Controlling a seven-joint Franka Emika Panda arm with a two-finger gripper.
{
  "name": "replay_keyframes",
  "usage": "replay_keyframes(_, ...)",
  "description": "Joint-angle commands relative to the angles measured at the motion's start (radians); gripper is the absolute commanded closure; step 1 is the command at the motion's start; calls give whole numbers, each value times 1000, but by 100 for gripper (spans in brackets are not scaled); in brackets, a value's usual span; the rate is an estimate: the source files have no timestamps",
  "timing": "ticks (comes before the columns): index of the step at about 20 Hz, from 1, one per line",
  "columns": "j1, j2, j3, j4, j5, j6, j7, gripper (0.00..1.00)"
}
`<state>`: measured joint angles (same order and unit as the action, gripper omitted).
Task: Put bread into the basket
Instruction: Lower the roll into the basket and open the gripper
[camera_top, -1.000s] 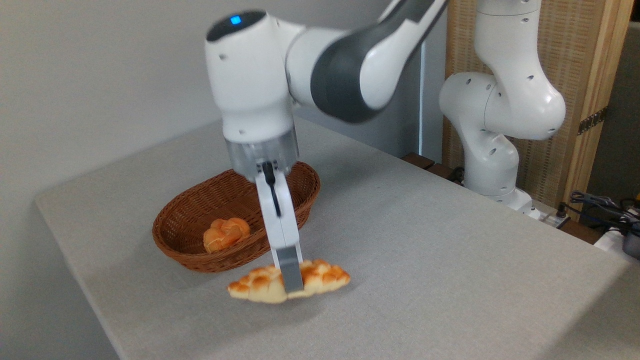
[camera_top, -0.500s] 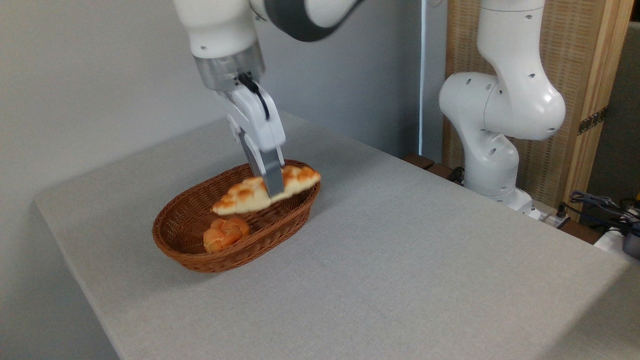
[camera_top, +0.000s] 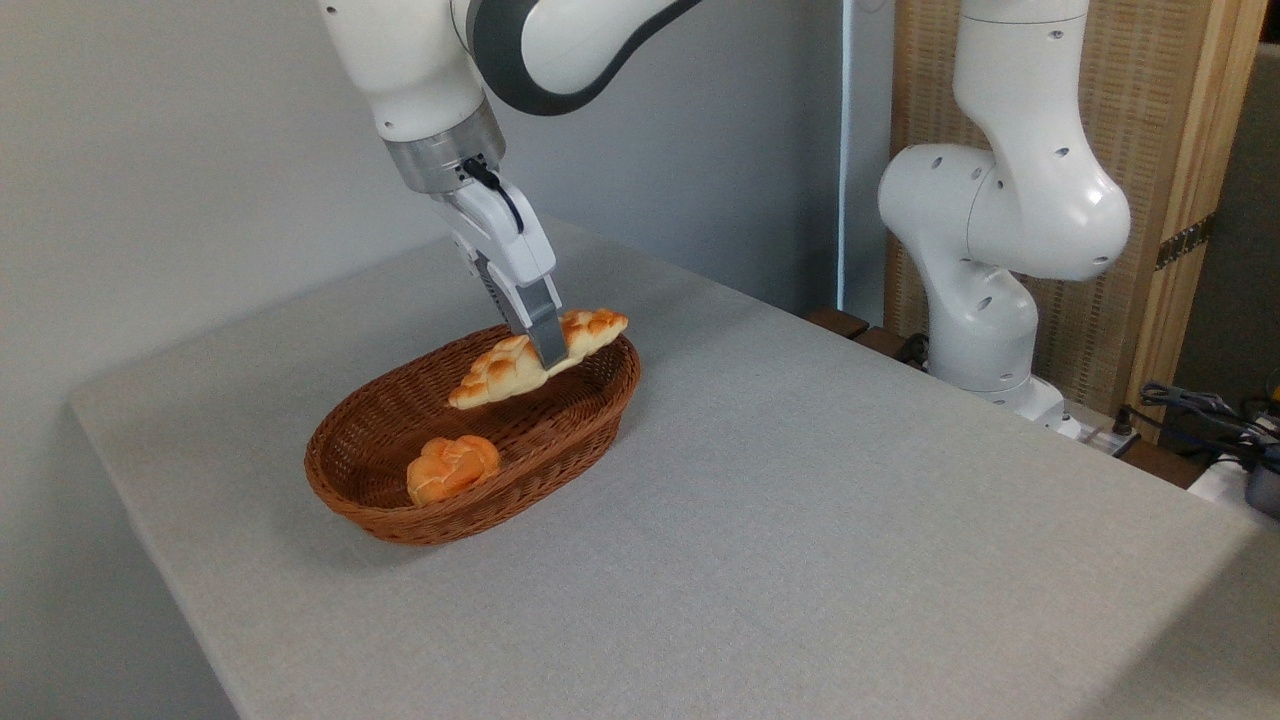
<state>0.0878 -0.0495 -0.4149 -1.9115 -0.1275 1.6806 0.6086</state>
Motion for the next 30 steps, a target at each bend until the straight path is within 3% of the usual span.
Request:
replay_keyframes(1,9,-6,-8,-9,-21,47,-32,0)
replay_keyframes(19,12,-10,4,9,-9,51,-27,0)
replay_keyframes(23,15,-12,89,115,0,21,-26,0)
replay_keyframes(26,13,-12,157,199,72,-28,45,0)
replay_keyframes(30,-6,-13,263,242,75,-42,65,0)
